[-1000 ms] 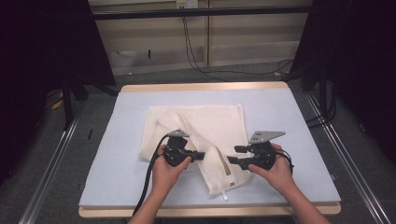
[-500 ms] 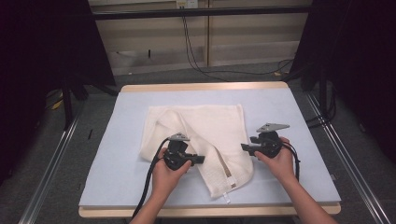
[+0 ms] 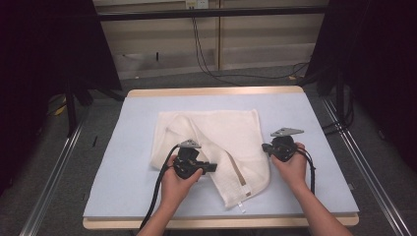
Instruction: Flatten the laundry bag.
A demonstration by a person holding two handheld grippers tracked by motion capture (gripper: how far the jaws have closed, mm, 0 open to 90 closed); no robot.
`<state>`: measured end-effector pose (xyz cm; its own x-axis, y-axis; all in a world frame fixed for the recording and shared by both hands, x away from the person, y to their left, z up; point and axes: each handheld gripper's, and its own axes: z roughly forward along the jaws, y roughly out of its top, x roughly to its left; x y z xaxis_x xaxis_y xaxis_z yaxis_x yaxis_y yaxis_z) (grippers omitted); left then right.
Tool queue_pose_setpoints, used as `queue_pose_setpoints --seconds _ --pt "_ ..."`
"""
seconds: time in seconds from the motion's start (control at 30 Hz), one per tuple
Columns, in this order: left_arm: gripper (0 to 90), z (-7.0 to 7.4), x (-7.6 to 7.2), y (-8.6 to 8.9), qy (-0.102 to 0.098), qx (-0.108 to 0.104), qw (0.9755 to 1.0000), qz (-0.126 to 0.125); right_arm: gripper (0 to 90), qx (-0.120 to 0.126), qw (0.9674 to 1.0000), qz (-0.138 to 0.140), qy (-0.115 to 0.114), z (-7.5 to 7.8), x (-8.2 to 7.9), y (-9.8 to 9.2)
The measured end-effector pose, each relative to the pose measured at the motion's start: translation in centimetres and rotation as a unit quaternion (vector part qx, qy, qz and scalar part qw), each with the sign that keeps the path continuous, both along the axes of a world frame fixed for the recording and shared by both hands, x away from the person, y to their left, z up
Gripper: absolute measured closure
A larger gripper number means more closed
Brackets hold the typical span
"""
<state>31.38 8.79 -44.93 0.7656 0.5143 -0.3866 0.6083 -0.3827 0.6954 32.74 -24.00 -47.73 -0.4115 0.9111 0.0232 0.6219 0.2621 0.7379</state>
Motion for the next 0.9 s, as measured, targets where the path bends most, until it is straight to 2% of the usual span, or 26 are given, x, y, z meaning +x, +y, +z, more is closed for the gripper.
queue_pose_setpoints --seconds 0.07,0.13,0.23,0.27,0.33,0.37,0.47,0.5,0.57,0.63,0.7,0.77,0.83,0.9 --pt "86.7 0.0 -0.1 -0.1 -0.001 -0.001 1.0 0.001 90.0 -0.001 1.0 -0.008 -0.004 0.0 -0.1 -0.3" --pt "86.8 0.1 -0.2 -0.4 0.0 -0.003 1.0 0.0 90.0 -0.013 0.9991 -0.039 -0.012 0.2 -0.3 -2.1" --pt "86.9 0.0 -0.2 -0.5 0.002 -0.003 1.0 -0.003 90.0 -0.006 0.9977 -0.066 -0.011 0.3 -0.6 -3.6" --pt "86.9 -0.1 -0.3 -0.6 0.002 -0.008 1.0 0.0 90.0 -0.01 0.9977 -0.065 -0.015 0.3 -0.7 -4.1" --pt "86.9 -0.1 -0.3 -0.7 0.0 -0.004 1.0 -0.005 90.0 -0.009 0.9964 -0.083 -0.01 0.3 -1.1 -4.8" --pt "86.9 -0.1 -0.4 -0.8 0.0 -0.009 1.0 -0.002 90.0 -0.011 0.9959 -0.089 -0.012 0.3 -1.2 -5.1" --pt "86.8 -0.1 -0.5 -0.9 -0.002 -0.007 1.0 -0.006 90.0 -0.012 0.9951 -0.098 -0.008 0.2 -1.6 -5.7" --pt "86.8 -0.1 -0.6 -0.9 -0.003 -0.006 1.0 -0.003 90.0 -0.003 0.9945 -0.105 -0.007 0.2 -1.9 -6.0" --pt "86.8 -0.1 -0.6 -1.0 -0.004 -0.006 1.0 -0.005 90.0 -0.005 0.9951 -0.099 -0.007 0.2 -1.9 -6.0" --pt "86.6 -0.3 -0.8 -0.9 -0.004 0.002 0.9999 -0.01 90.0 0.004 0.9951 -0.099 -0.007 0.5 -2.3 -5.8" --pt "86.4 -0.3 -1.1 -1.0 -0.004 0.003 1.0 -0.007 83.9 -0.005 0.9951 -0.094 -0.032 1.0 -2.8 -5.4" --pt "86.2 -0.3 -1.2 -1.0 -0.005 0.002 0.9999 -0.011 71.6 -0.005 0.9951 -0.09 -0.042 1.5 -3.1 -5.0" --pt "86.1 -0.4 -1.3 -1.1 -0.003 0.001 0.9999 -0.01 67.7 0.012 0.9965 -0.069 -0.045 2.0 -3.2 -4.2" --pt "85.9 -0.5 -1.4 -1.2 -0.002 -0.001 0.9999 -0.012 63.6 0.014 0.9973 -0.052 -0.051 2.3 -3.4 -3.3"
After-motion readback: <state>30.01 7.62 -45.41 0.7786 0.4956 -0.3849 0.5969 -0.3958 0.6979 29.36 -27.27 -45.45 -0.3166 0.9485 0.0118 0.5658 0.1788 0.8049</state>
